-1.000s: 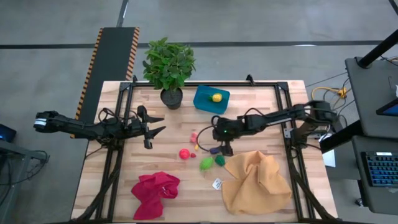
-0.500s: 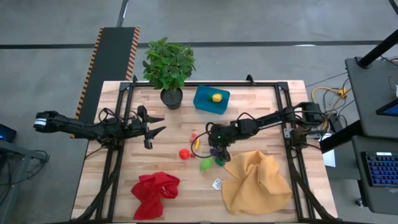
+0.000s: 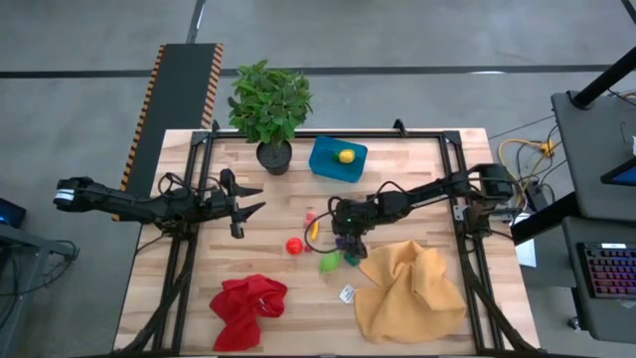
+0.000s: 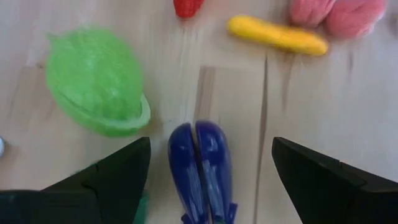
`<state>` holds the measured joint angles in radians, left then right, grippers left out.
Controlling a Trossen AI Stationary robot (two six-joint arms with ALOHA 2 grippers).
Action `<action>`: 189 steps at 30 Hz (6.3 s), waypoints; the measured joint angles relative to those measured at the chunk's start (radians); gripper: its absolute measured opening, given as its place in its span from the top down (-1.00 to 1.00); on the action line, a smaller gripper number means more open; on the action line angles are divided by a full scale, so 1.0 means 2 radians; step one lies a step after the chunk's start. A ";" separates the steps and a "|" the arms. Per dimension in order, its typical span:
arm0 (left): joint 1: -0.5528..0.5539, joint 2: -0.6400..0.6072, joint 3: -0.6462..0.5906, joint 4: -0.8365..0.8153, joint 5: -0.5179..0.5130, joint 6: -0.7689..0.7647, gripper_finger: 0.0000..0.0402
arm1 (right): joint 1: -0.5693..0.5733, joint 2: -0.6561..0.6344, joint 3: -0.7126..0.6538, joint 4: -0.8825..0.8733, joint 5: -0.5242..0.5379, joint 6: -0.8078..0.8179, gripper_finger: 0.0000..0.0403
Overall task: Pick and placing Produce into tupperware
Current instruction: Put the violet eggplant into the blue bin, then put the green bell pepper into the blue bin
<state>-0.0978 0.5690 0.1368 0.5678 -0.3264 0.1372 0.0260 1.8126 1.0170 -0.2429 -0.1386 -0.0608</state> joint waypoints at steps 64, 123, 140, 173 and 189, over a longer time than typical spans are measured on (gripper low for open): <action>0.000 0.000 0.000 0.000 0.000 0.000 0.26 | -0.004 0.002 0.089 -0.099 0.134 -0.041 0.40; 0.000 0.047 0.000 0.066 0.000 0.018 0.26 | -0.286 0.027 0.128 -0.045 0.126 -0.027 0.43; 0.000 0.048 0.000 0.066 0.000 0.018 0.26 | -0.295 0.025 0.120 -0.049 0.149 -0.050 0.42; 0.000 0.050 0.000 0.065 0.000 0.018 0.26 | -0.295 0.001 0.119 -0.055 0.148 -0.053 0.00; 0.000 0.053 0.000 0.066 0.000 0.028 0.26 | -0.250 -0.151 0.106 -0.143 0.064 -0.009 0.00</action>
<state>-0.0975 0.6743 0.1371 0.6999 -0.3267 0.1936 -0.4748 1.5106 1.2283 -0.5287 -0.0105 -0.0784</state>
